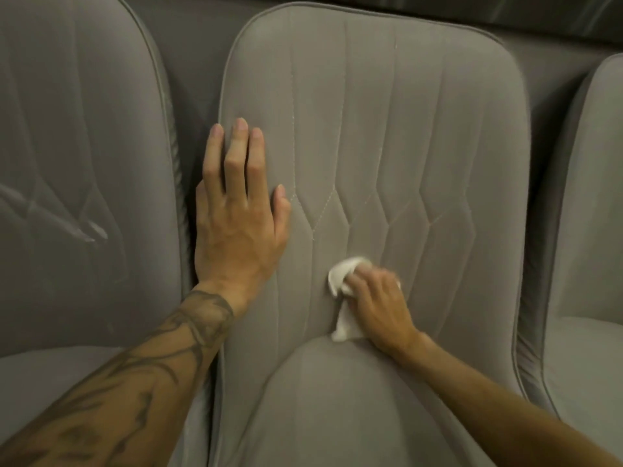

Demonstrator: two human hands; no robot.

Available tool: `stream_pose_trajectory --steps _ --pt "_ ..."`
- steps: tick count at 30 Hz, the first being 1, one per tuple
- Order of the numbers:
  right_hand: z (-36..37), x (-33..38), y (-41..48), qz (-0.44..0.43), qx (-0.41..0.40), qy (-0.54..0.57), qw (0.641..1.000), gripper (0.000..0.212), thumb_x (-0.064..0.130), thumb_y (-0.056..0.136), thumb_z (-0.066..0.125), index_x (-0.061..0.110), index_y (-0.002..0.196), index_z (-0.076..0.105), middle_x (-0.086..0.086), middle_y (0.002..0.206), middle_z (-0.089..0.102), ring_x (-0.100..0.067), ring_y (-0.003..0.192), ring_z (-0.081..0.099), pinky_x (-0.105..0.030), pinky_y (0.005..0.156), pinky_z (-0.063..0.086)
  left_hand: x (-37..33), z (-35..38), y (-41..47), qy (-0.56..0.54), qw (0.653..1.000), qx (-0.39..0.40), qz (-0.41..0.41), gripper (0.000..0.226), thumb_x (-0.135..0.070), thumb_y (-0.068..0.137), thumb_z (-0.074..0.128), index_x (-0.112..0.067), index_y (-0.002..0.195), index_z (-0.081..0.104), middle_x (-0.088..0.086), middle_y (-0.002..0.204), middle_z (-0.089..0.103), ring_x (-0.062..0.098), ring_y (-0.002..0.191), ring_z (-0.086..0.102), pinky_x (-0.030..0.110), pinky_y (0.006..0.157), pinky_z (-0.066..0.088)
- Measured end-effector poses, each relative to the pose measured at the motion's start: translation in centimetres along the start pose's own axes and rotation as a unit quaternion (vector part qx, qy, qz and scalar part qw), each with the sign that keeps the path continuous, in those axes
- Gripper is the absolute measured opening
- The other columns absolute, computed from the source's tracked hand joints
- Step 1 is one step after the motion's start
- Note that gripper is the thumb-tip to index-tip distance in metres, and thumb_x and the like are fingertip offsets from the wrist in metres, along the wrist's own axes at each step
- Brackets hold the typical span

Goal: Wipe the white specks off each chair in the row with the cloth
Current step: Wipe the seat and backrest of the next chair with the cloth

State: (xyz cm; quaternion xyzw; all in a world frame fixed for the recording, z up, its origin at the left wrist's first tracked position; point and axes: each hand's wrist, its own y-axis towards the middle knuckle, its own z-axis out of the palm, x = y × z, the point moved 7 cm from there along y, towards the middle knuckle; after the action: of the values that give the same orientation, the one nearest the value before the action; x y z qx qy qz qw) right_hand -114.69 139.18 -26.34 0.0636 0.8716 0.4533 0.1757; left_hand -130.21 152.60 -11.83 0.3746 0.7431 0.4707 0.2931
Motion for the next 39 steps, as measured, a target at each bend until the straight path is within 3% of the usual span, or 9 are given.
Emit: stream_pose_trajectory --steps 2,4,8,10,16,24,30,35,39 --pt "0.2 0.6 -1.2 -0.061 0.059 0.004 0.996 0.032 0.025 0.091 0.060 0.012 0.118 0.050 -0.008 0.121 0.044 -0.030 0.091 0.049 -0.037 0.081 0.035 -0.1 0.0 0.0 0.003 1.000 -0.002 0.002 0.064 -0.028 0.104 0.048 -0.002 0.159 0.030 0.017 0.166 0.030 0.038 0.156 0.022 0.045 0.121 0.029" --pt "-0.8 -0.2 1.4 -0.071 0.038 0.009 0.997 0.026 0.022 0.095 0.052 0.013 0.120 0.048 -0.008 0.120 0.044 -0.030 0.092 0.047 -0.038 0.080 0.035 0.1 0.0 0.1 0.000 1.000 -0.005 0.003 0.064 -0.028 0.104 0.048 -0.003 0.159 0.030 0.017 0.166 0.030 0.038 0.156 0.022 0.044 0.122 0.028" --pt "-3.7 -4.0 7.0 0.088 -0.098 0.014 0.991 0.024 0.013 0.095 0.055 0.011 0.117 0.047 -0.008 0.120 0.044 -0.030 0.098 0.044 -0.038 0.088 0.035 0.3 0.0 0.1 -0.003 1.000 0.000 -0.001 0.064 -0.028 0.104 0.048 -0.003 0.160 0.029 0.016 0.166 0.030 0.038 0.156 0.021 0.043 0.123 0.026" --pt "-2.9 -3.5 5.4 0.108 -0.099 0.005 0.989 0.021 0.017 0.098 0.052 0.012 0.118 0.047 -0.009 0.121 0.045 -0.031 0.098 0.045 -0.039 0.088 0.036 0.1 -0.1 0.1 -0.004 1.000 -0.004 0.000 0.064 -0.028 0.103 0.049 -0.002 0.159 0.030 0.017 0.166 0.031 0.038 0.156 0.022 0.044 0.122 0.027" --pt "-0.3 0.4 -1.0 -0.058 0.047 -0.005 0.997 0.025 0.021 0.094 0.049 0.015 0.119 0.048 -0.007 0.120 0.045 -0.030 0.092 0.051 -0.038 0.083 0.036 0.2 0.0 0.0 0.002 1.000 -0.001 0.002 0.064 -0.028 0.104 0.048 -0.003 0.160 0.030 0.016 0.166 0.030 0.037 0.156 0.022 0.046 0.120 0.031" --pt "-7.4 -5.6 17.8 0.154 -0.242 -0.009 0.958 0.011 0.012 0.096 0.056 0.008 0.106 0.055 -0.017 0.103 0.059 -0.034 0.092 0.050 -0.045 0.080 0.043 0.2 0.0 0.1 -0.003 1.000 0.002 -0.001 0.065 -0.028 0.103 0.050 -0.003 0.159 0.030 0.016 0.166 0.031 0.037 0.156 0.022 0.047 0.120 0.031" --pt "-2.3 0.3 7.5 0.013 -0.055 0.023 0.998 0.028 0.012 0.092 0.059 0.013 0.118 0.047 -0.010 0.118 0.048 -0.030 0.098 0.048 -0.043 0.082 0.042 0.2 0.0 0.1 -0.005 1.000 0.000 0.000 0.064 -0.026 0.103 0.051 -0.002 0.159 0.031 0.017 0.166 0.032 0.038 0.156 0.023 0.049 0.118 0.035" --pt "-8.7 -5.9 20.8 0.141 -0.230 -0.013 0.963 0.017 0.014 0.094 0.054 0.006 0.109 0.056 -0.021 0.101 0.057 -0.033 0.094 0.048 -0.043 0.083 0.042 0.2 0.0 0.1 -0.009 1.000 0.001 0.002 0.064 -0.026 0.103 0.051 -0.002 0.159 0.032 0.017 0.166 0.032 0.038 0.156 0.023 0.049 0.119 0.033" --pt "-8.3 -4.6 22.5 0.169 -0.252 0.019 0.953 0.021 0.012 0.092 0.054 0.001 0.110 0.059 -0.021 0.104 0.058 -0.033 0.094 0.050 -0.042 0.083 0.043 0.2 0.0 0.2 -0.010 1.000 -0.003 0.003 0.064 -0.025 0.102 0.051 -0.002 0.158 0.033 0.018 0.165 0.032 0.038 0.155 0.024 0.048 0.121 0.031"
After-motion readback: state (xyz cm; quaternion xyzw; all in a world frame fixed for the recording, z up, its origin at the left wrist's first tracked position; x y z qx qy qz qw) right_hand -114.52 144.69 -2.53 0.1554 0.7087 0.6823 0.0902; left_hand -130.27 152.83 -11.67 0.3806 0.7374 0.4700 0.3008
